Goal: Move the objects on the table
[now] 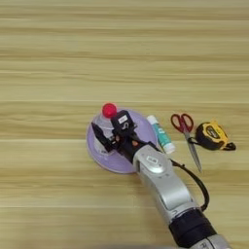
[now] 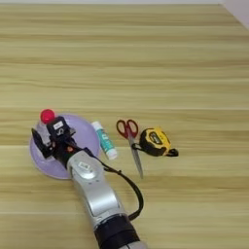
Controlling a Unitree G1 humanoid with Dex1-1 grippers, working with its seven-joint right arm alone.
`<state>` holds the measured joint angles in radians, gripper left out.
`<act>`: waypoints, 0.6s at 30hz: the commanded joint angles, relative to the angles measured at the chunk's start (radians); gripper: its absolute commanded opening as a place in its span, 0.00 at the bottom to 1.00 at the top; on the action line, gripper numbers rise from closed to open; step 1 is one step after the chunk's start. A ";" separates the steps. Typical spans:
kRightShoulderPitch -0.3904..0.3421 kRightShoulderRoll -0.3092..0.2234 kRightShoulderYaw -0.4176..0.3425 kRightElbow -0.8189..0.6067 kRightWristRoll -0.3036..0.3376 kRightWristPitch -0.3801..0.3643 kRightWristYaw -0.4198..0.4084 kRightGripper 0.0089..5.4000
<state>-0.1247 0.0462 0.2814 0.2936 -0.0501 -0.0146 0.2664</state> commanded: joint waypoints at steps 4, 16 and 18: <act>-0.062 0.024 -0.003 -0.034 -0.003 -0.066 -0.015 0.59; -0.065 0.018 -0.005 -0.023 -0.014 -0.068 -0.031 0.73; -0.065 0.018 -0.005 -0.025 -0.015 -0.066 -0.032 0.77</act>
<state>-0.1274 0.0466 0.2811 0.3127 -0.0633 -0.0415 0.2468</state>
